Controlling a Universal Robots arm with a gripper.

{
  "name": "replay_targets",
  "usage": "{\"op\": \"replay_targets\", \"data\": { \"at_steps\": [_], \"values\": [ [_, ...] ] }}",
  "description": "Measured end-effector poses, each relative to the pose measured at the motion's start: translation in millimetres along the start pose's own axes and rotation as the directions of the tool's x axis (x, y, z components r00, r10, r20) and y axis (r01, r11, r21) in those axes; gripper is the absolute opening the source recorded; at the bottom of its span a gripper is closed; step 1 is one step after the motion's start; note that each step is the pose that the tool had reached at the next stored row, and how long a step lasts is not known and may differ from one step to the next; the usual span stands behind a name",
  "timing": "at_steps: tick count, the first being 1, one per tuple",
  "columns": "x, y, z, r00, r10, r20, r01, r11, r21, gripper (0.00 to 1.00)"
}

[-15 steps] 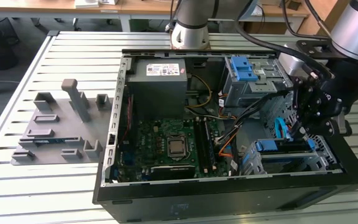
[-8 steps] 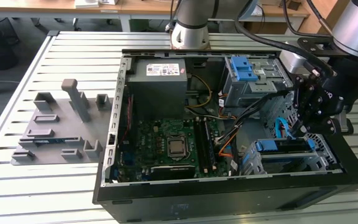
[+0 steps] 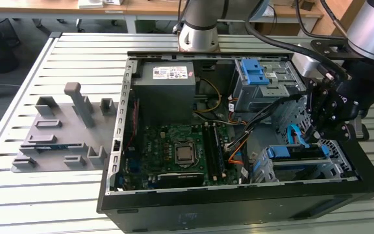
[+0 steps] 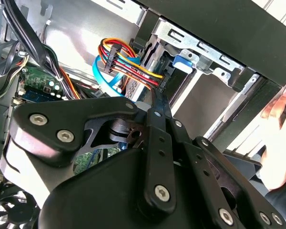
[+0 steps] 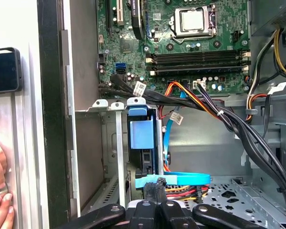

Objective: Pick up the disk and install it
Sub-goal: 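Insert the second disk wire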

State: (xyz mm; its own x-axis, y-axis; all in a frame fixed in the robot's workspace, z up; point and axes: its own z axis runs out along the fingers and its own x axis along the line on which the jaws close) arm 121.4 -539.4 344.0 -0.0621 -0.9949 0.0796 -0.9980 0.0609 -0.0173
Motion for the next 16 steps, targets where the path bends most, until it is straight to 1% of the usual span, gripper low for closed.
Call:
{"op": "replay_targets", "data": {
  "at_steps": [4,14,16],
  "values": [
    [0.0,0.0,-0.7,1.0000,0.000,0.0000,0.000,1.0000,0.0000,0.11],
    [1.1,-0.3,-21.9,1.0000,0.000,0.0000,0.000,1.0000,-0.0009,0.11],
    [1.3,-0.4,-24.6,1.0000,0.000,-0.0001,0.000,1.0000,-0.0009,0.11]
  ]
}}
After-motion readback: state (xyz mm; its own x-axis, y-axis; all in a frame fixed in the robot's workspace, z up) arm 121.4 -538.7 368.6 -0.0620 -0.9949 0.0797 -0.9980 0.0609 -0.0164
